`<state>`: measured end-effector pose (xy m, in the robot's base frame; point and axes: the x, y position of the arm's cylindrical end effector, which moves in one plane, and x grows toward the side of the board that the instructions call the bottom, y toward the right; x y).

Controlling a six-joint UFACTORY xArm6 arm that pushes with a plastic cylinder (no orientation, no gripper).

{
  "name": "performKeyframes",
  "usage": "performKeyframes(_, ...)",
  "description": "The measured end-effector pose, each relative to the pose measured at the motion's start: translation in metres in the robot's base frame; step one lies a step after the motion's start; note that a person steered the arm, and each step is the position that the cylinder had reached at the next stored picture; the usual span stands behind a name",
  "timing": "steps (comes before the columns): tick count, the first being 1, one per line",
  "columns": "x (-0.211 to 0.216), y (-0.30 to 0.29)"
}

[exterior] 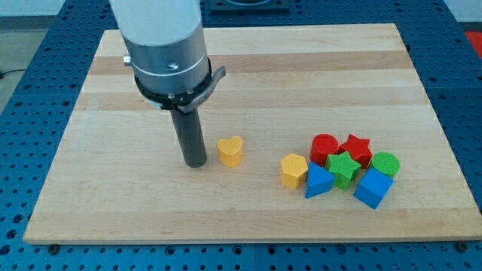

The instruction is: Push the yellow heart from the group of blocks

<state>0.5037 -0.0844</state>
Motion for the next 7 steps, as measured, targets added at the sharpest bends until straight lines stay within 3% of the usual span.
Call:
performKeyframes(2,0.009,0.016)
performKeyframes(4,0.056,0.037)
performKeyframes(5,0.093,0.111)
performKeyframes(7,0.103,0.248)
